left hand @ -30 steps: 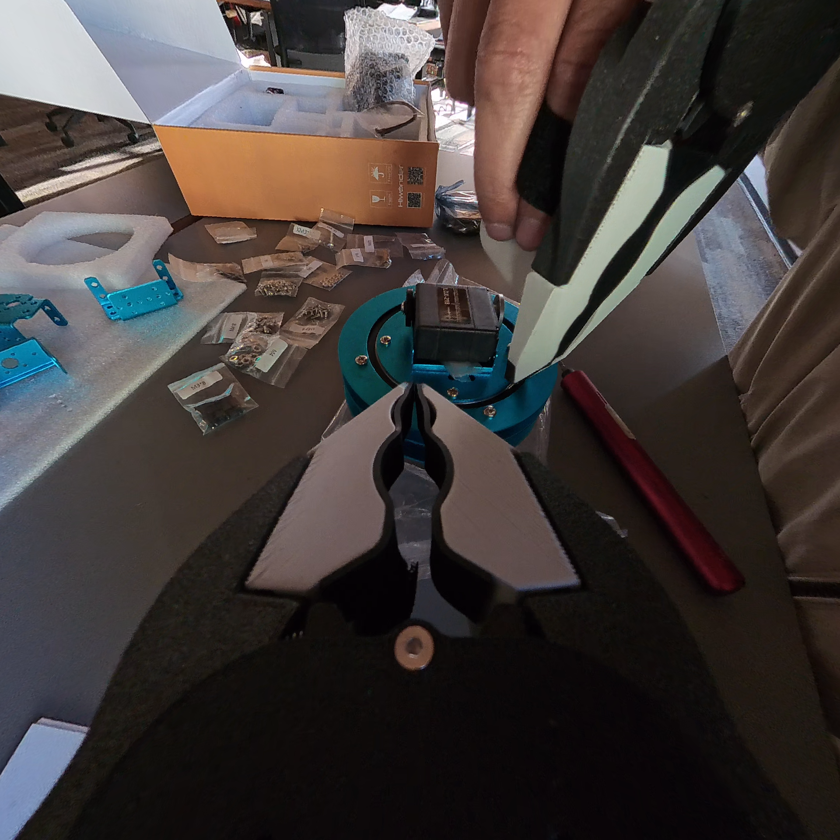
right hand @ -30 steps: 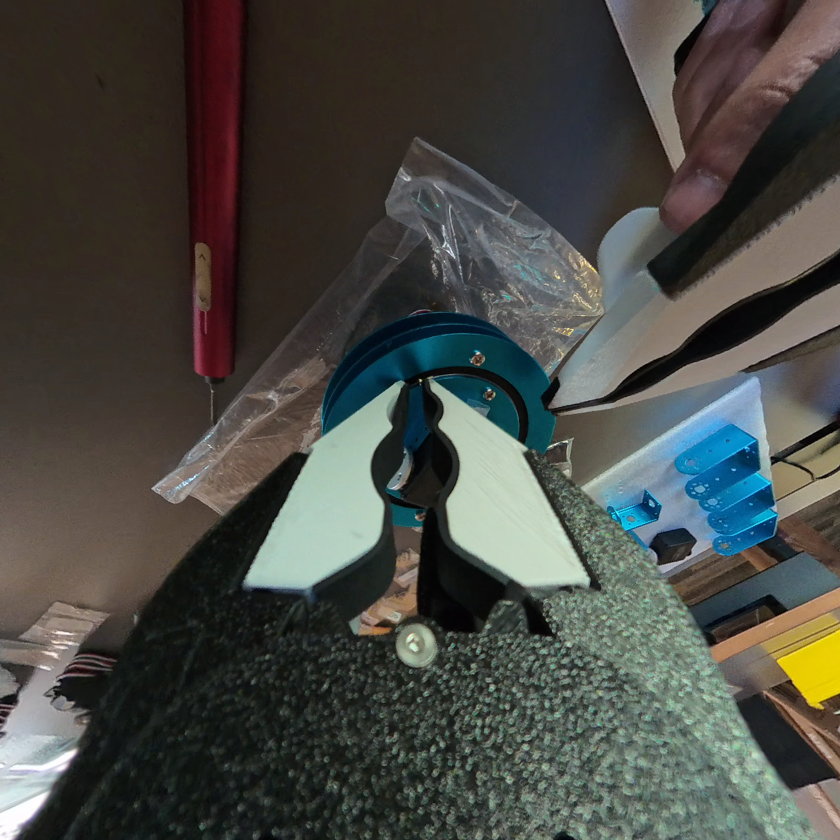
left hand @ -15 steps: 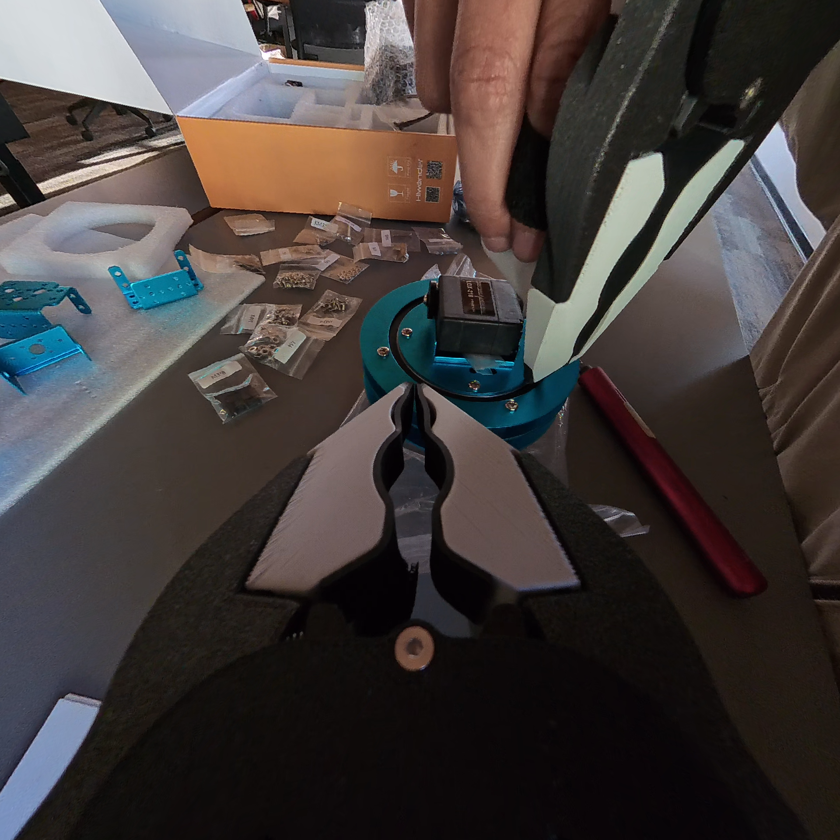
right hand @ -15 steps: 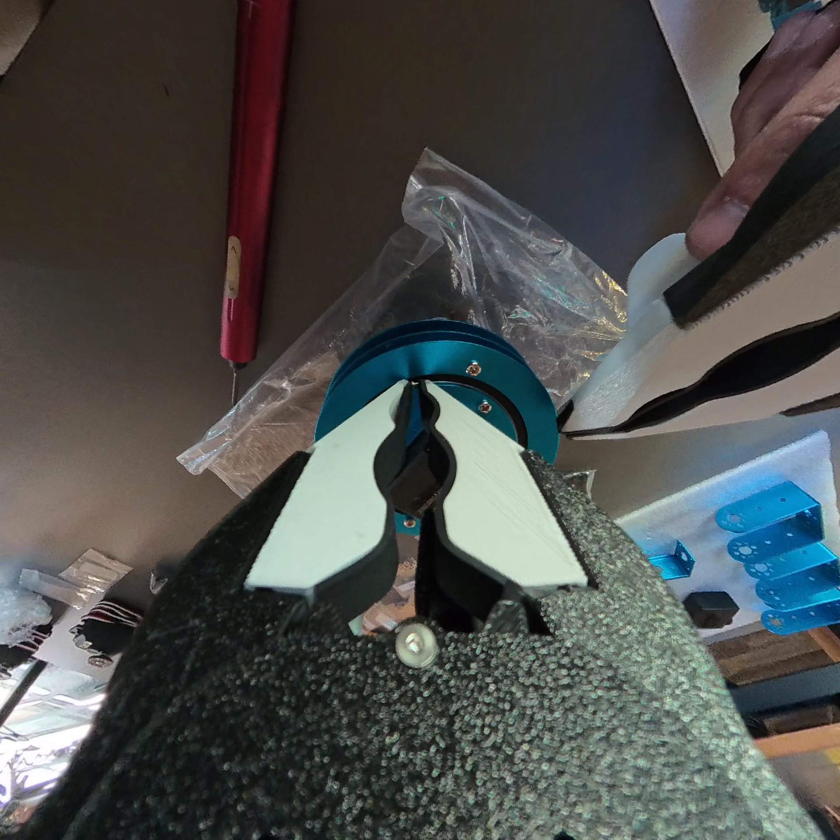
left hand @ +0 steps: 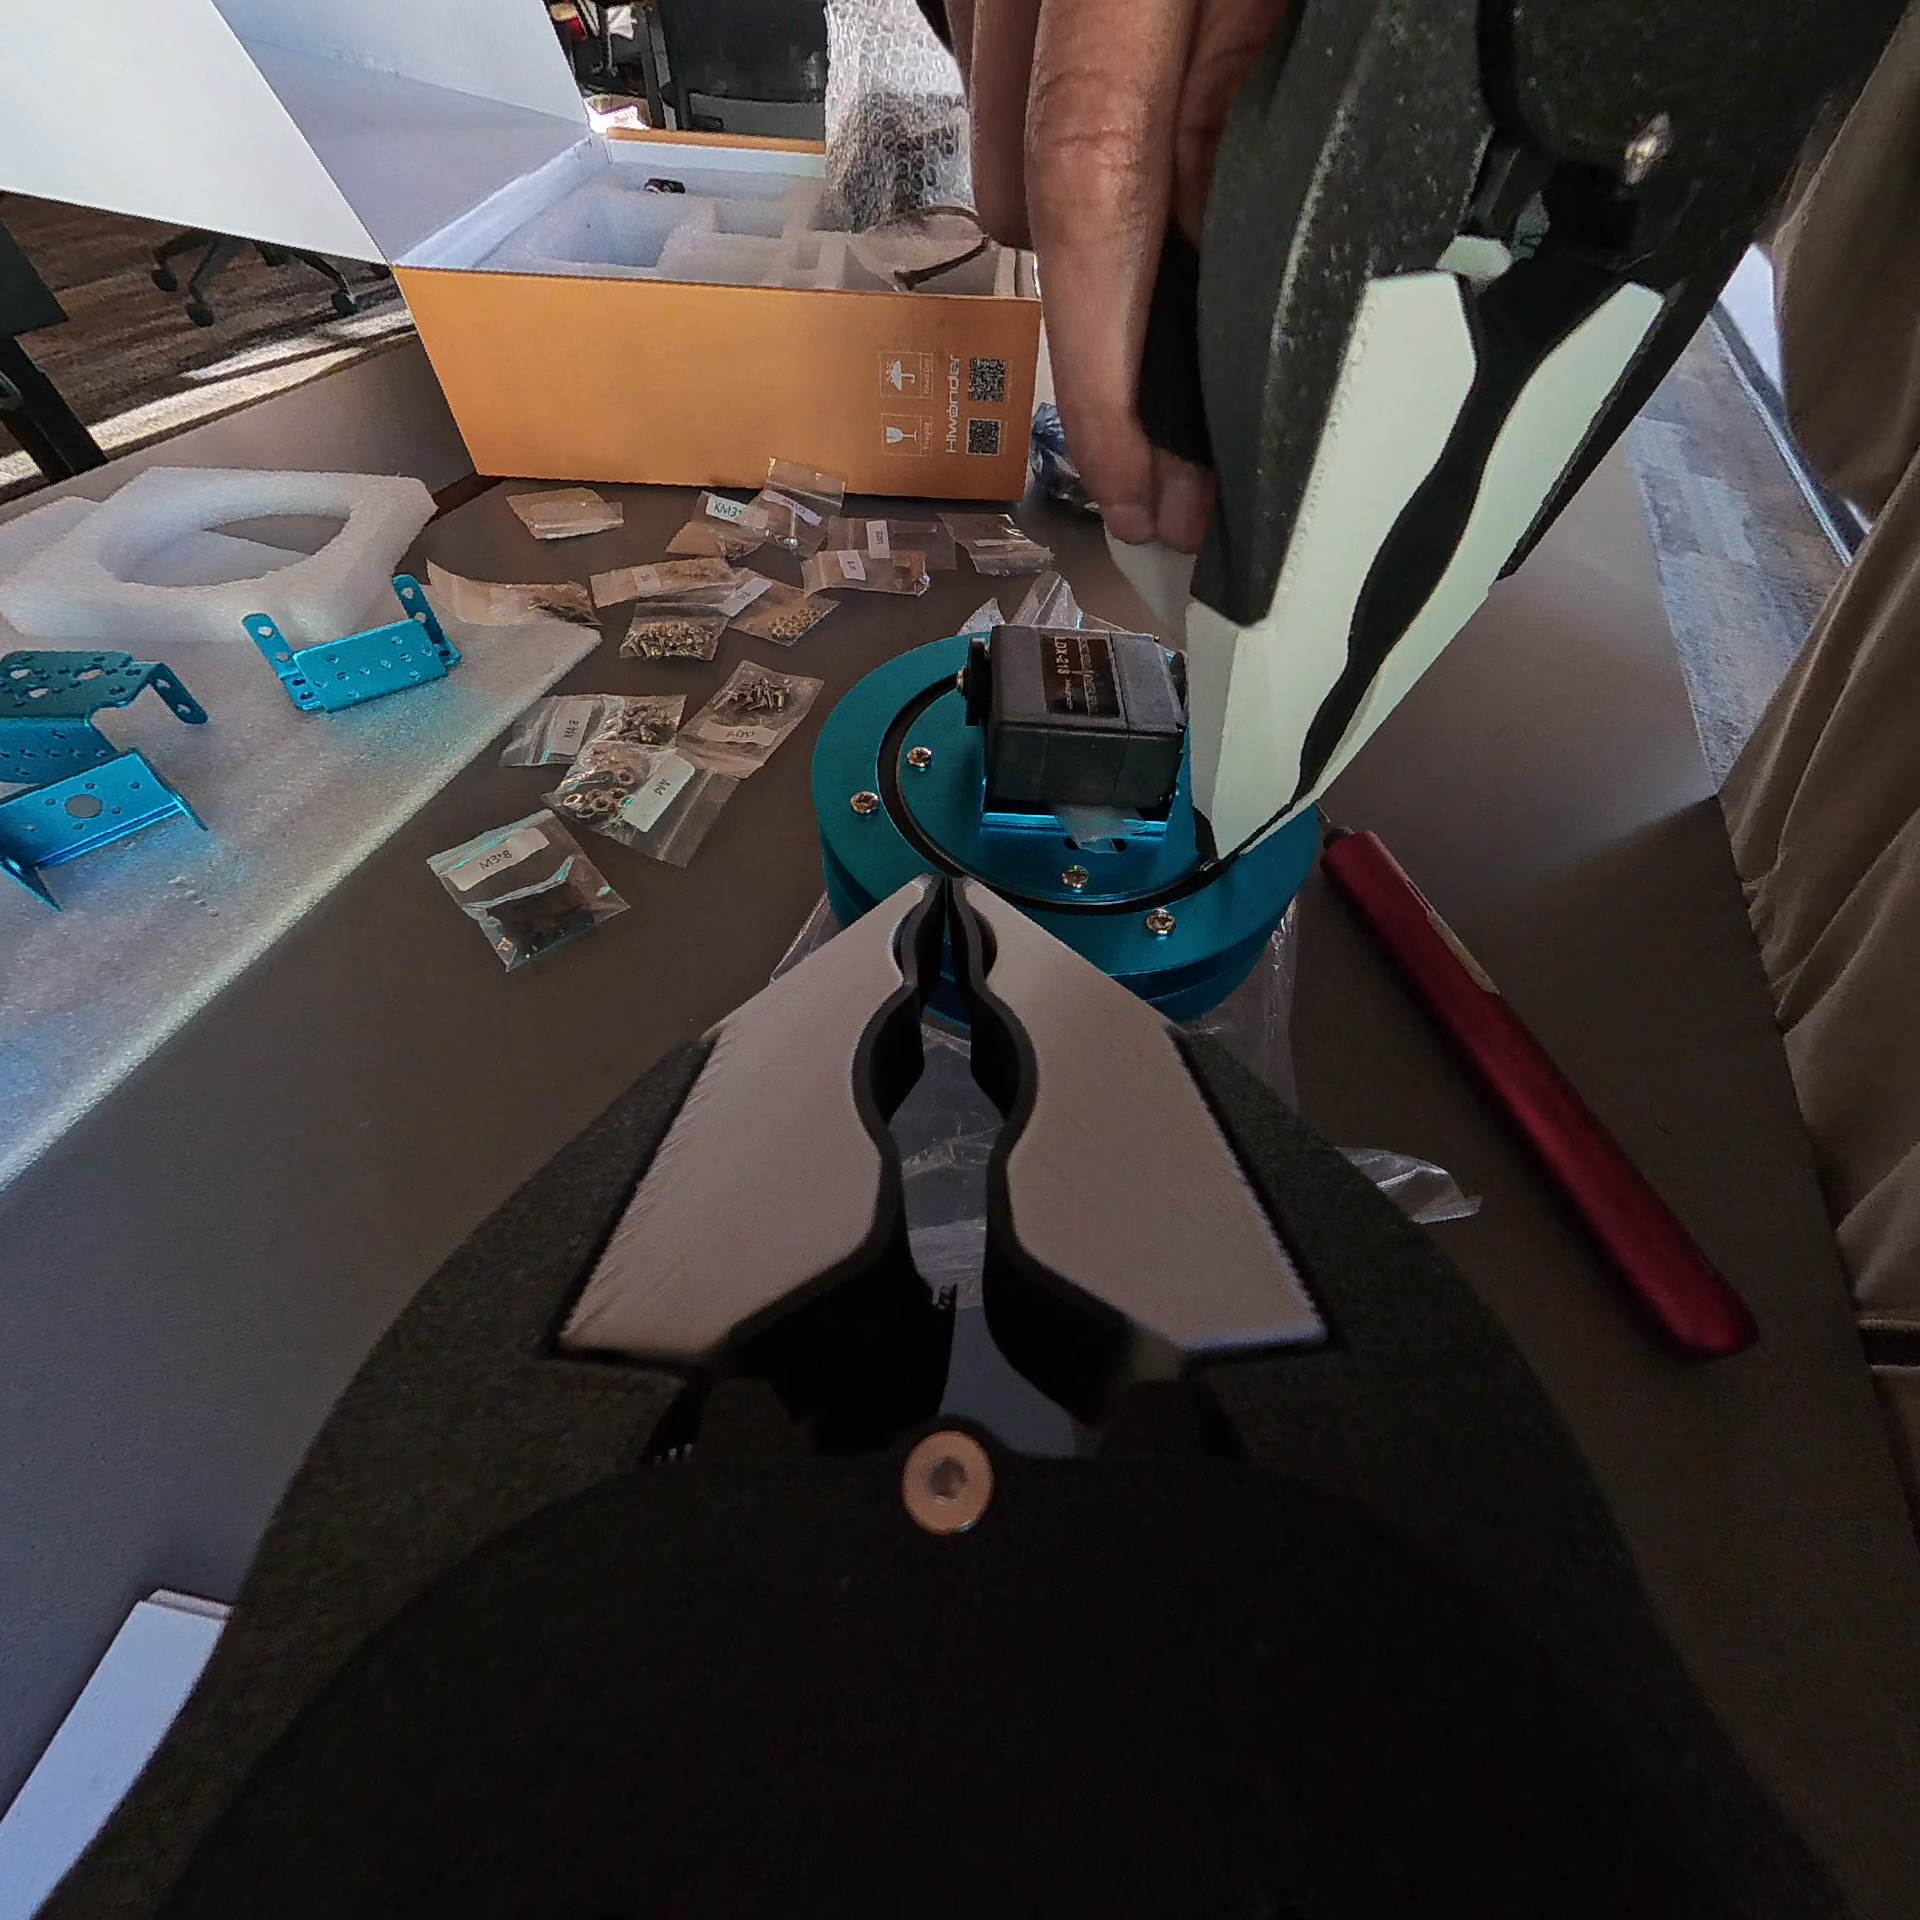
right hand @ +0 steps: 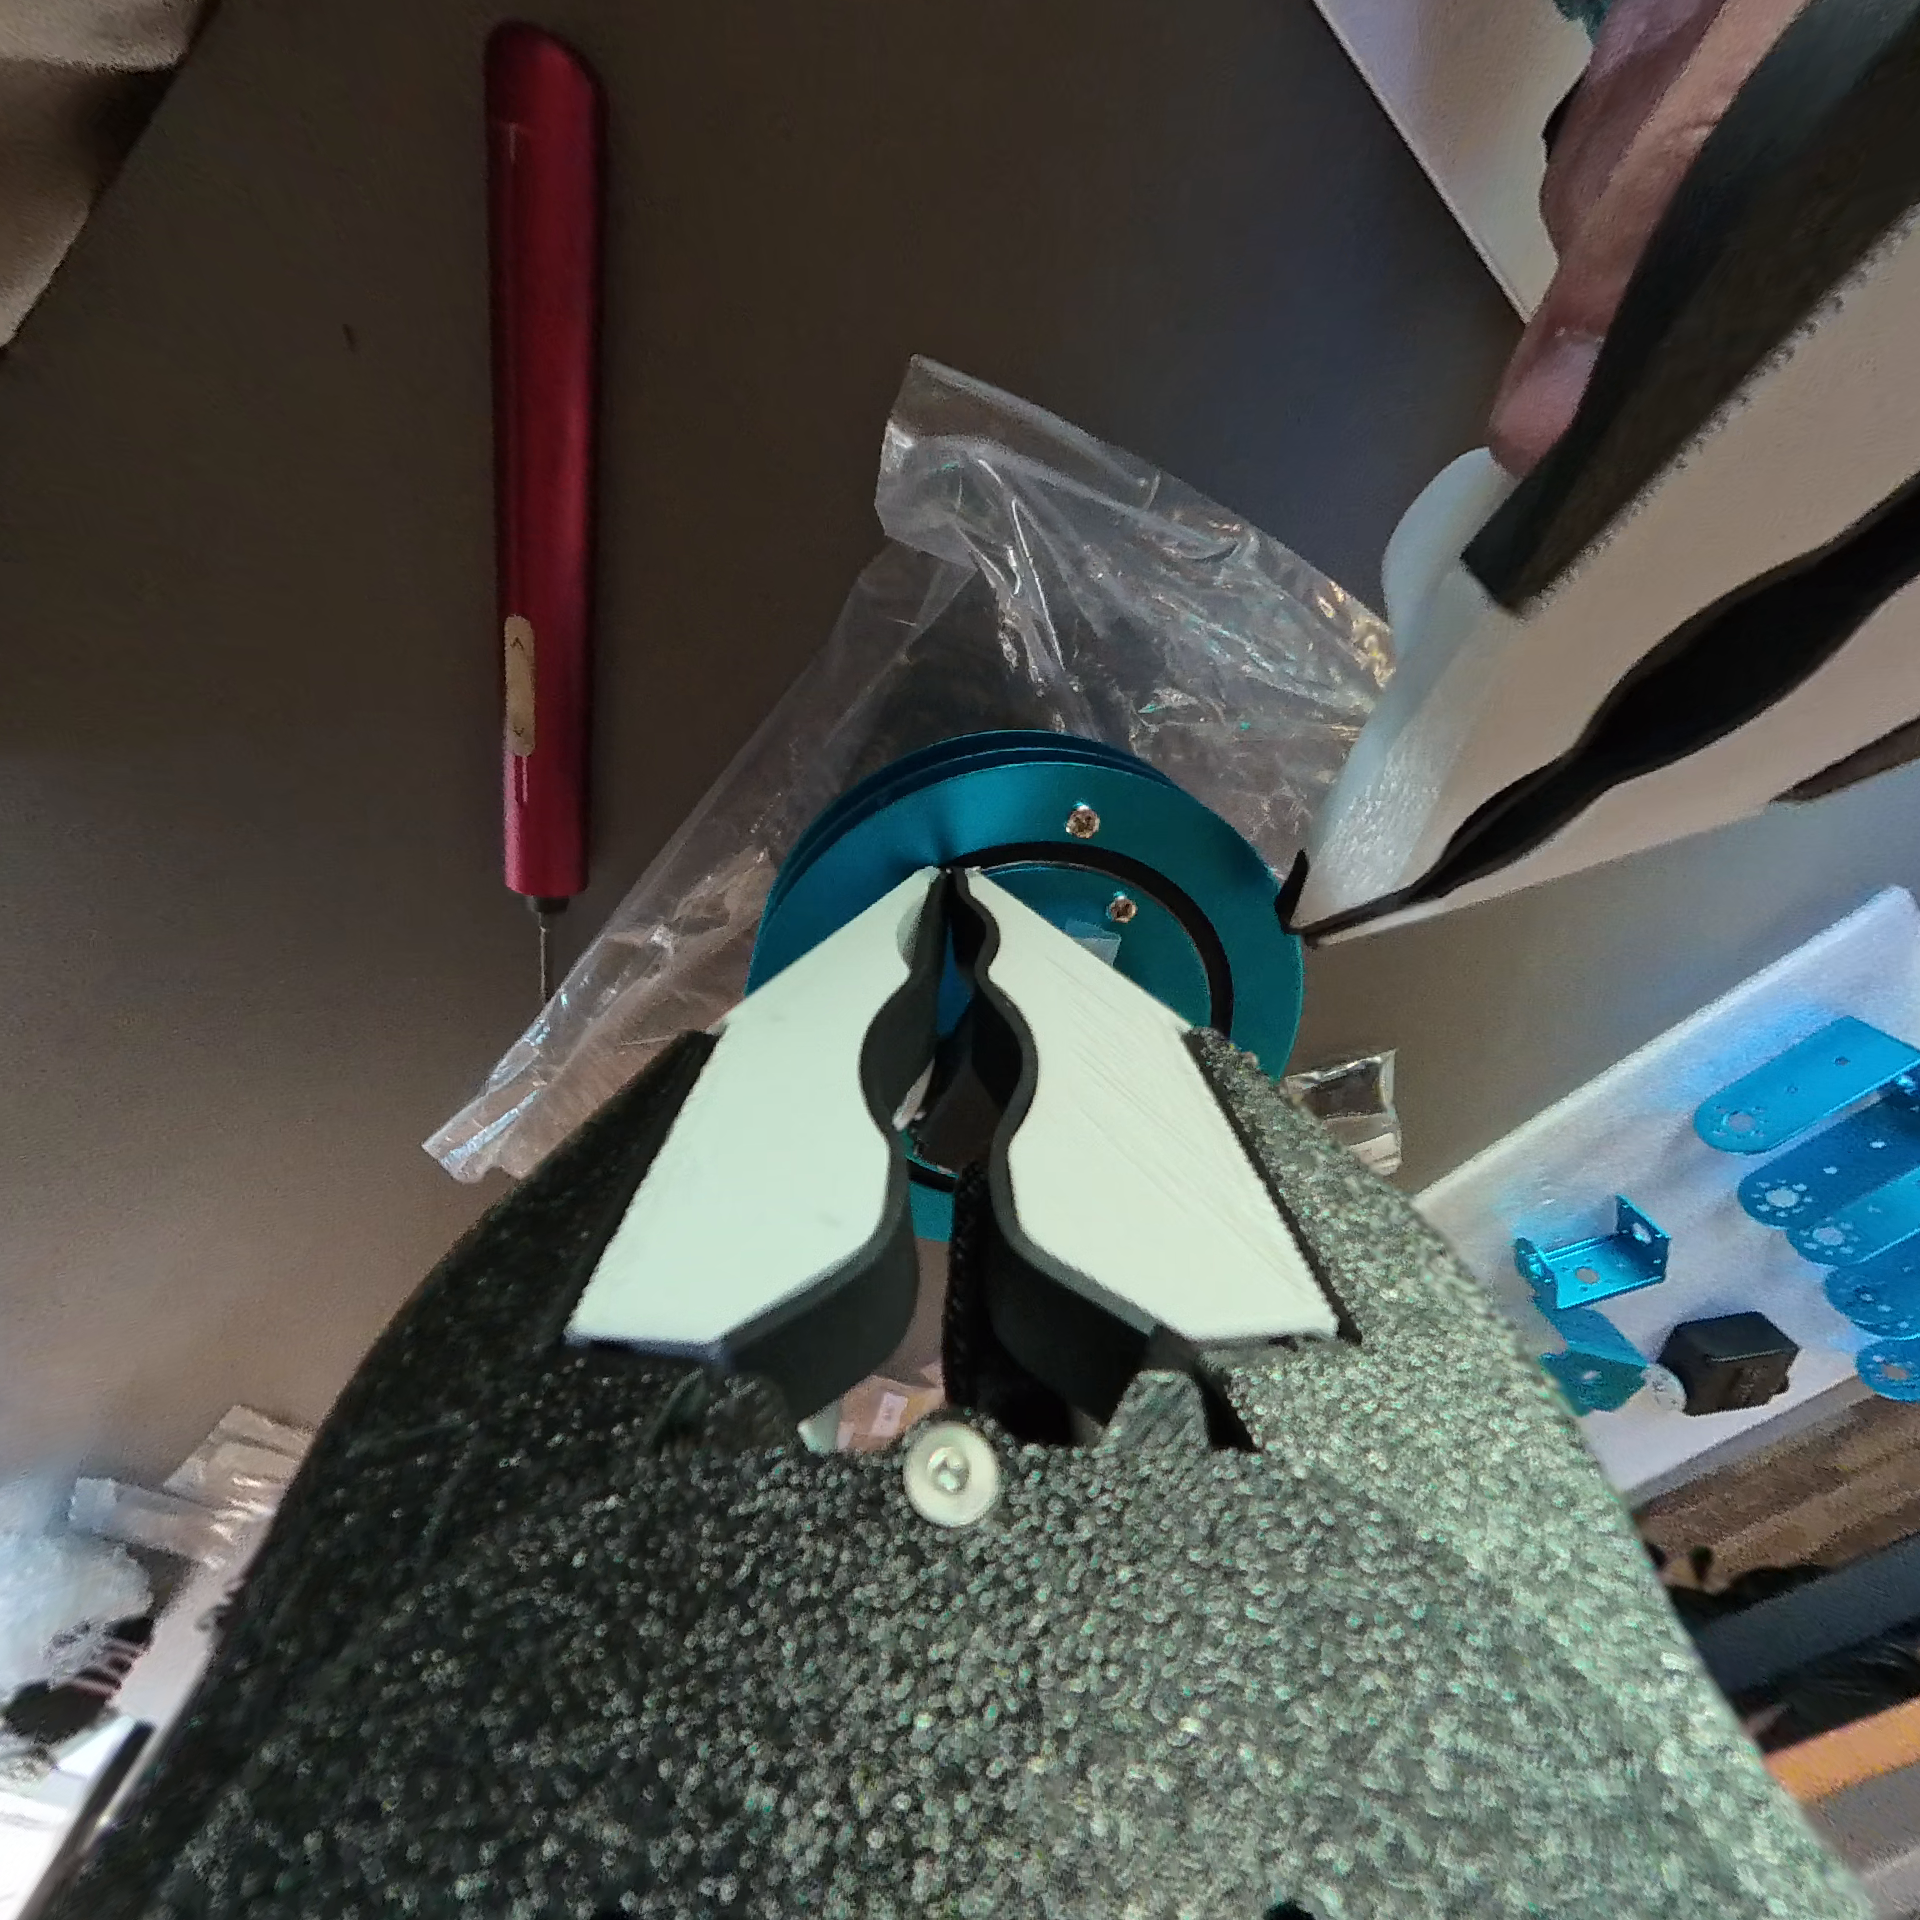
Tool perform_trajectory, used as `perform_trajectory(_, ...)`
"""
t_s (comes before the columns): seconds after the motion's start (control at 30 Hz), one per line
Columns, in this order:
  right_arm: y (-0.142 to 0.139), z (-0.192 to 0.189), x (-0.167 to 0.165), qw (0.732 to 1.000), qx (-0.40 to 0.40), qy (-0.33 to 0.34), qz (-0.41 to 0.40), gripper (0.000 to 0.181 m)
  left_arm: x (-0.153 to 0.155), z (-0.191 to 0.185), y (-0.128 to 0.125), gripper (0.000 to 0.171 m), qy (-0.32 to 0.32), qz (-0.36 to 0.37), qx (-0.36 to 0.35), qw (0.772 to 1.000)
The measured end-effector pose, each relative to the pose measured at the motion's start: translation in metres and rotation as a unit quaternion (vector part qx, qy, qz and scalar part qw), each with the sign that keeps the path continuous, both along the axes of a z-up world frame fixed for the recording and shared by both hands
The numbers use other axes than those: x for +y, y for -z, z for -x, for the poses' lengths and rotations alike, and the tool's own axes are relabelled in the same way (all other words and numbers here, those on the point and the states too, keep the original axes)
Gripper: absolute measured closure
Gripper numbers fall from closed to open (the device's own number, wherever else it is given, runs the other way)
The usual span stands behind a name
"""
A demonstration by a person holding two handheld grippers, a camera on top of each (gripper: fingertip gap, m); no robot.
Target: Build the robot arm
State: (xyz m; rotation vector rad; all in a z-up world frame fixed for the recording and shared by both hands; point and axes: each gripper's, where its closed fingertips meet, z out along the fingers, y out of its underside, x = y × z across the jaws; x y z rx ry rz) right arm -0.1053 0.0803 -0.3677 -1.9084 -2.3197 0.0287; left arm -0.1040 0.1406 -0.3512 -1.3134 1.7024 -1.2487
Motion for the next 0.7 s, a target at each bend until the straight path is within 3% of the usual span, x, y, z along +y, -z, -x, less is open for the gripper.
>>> perform_trajectory(0.3, -0.014, 0.0, 0.001, 0.985, 0.131, 0.108, -0.028, 0.181, -0.004, 0.0, 0.001, 0.171, 0.007, 0.005, 0.001, 1.0)
perform_trajectory(0.47, -0.029, -0.006, 0.002, 0.95, 0.234, 0.181, -0.098, 0.181, -0.01, -0.001, 0.0, 0.17, 0.014, 0.007, -0.004, 1.0)
perform_trajectory(0.7, -0.026, -0.005, -0.006, 0.895, 0.327, 0.244, -0.181, 0.181, -0.012, -0.006, -0.001, 0.15, 0.004, 0.012, -0.024, 1.0)
